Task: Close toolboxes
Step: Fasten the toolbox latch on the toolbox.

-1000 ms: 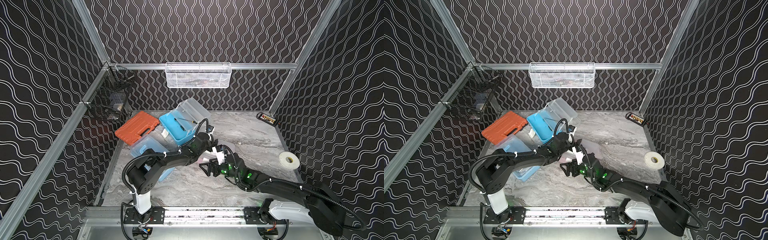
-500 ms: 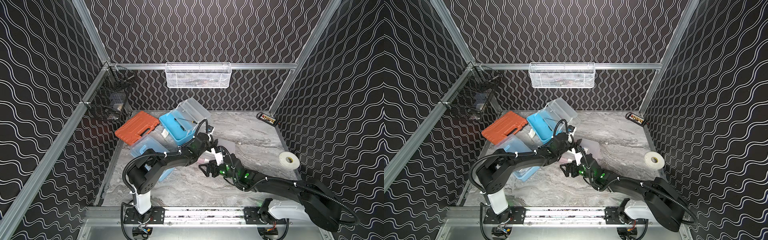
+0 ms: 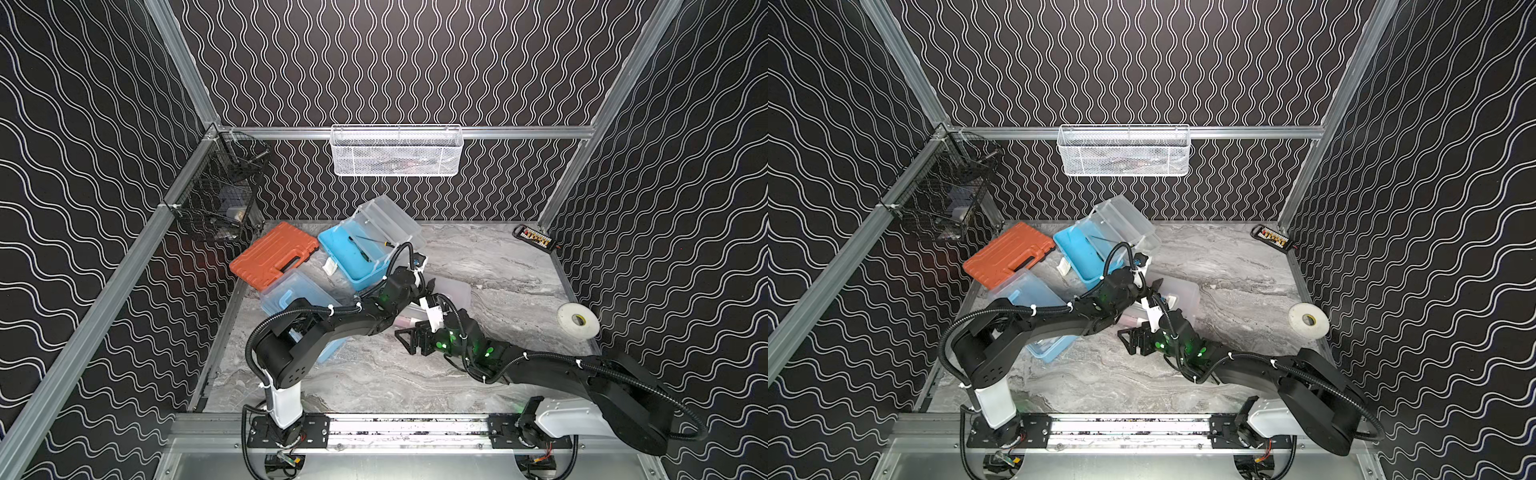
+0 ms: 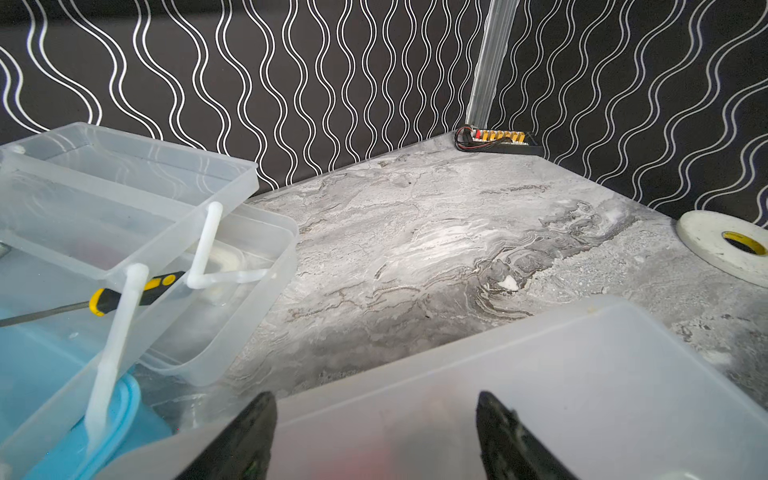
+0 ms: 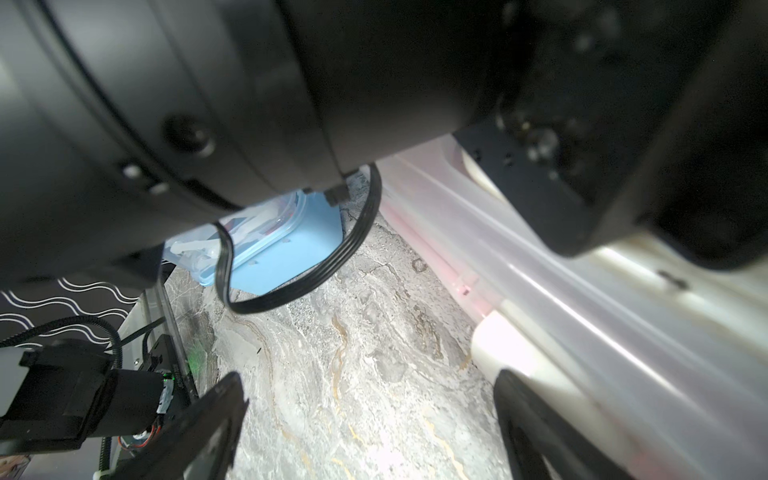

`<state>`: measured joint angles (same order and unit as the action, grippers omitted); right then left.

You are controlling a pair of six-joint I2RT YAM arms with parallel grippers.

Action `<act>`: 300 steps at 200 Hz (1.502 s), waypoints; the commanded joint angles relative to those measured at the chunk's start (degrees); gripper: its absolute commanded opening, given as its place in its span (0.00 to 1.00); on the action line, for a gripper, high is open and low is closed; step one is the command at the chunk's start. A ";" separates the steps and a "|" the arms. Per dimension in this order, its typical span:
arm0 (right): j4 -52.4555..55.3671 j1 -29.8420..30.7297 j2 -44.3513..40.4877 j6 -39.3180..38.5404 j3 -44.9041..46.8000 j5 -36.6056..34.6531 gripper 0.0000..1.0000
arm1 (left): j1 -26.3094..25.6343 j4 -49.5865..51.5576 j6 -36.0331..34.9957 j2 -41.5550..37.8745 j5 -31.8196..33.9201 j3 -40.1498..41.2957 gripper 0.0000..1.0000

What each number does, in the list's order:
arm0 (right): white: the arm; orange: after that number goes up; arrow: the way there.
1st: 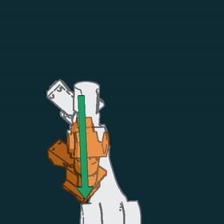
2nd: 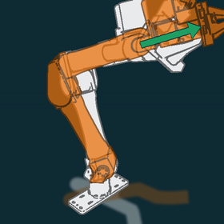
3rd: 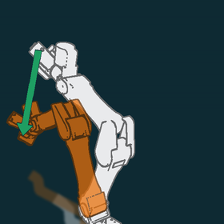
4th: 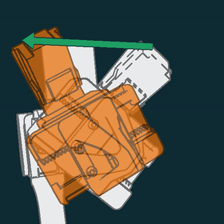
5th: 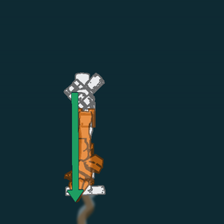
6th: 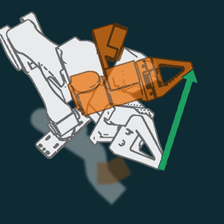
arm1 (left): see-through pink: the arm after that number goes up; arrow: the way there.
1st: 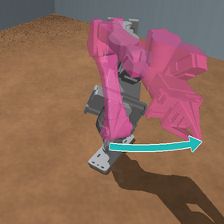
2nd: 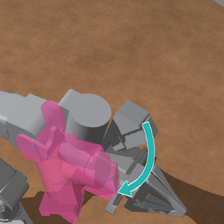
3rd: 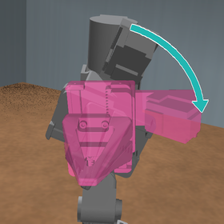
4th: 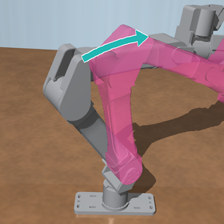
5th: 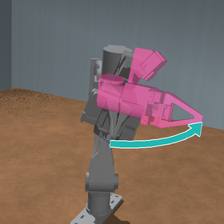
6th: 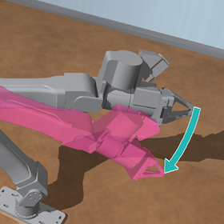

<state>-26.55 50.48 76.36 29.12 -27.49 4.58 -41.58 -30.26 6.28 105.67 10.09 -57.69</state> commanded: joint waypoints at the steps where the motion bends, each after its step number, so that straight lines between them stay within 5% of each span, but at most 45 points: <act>1: 5.79 -0.45 1.72 0.27 0.24 -7.76 0.95 | -0.04 21.56 4.18 1.26 -4.04 1.62 0.79; 138: 5.57 -0.73 0.18 1.98 -0.03 -9.94 0.96 | 0.01 21.48 3.91 1.83 -4.52 1.31 0.79; 228: 24.40 -0.82 -9.54 8.41 -5.82 -10.04 0.99 | 0.04 20.94 4.22 1.91 -4.72 1.35 0.78; 300: 14.14 0.65 -8.54 10.35 -0.49 -2.00 0.98 | 0.09 21.21 4.08 1.84 -4.72 1.00 0.79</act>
<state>-5.72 50.63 66.50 38.37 -29.08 -0.30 -41.58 -30.39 6.02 105.80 9.54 -57.78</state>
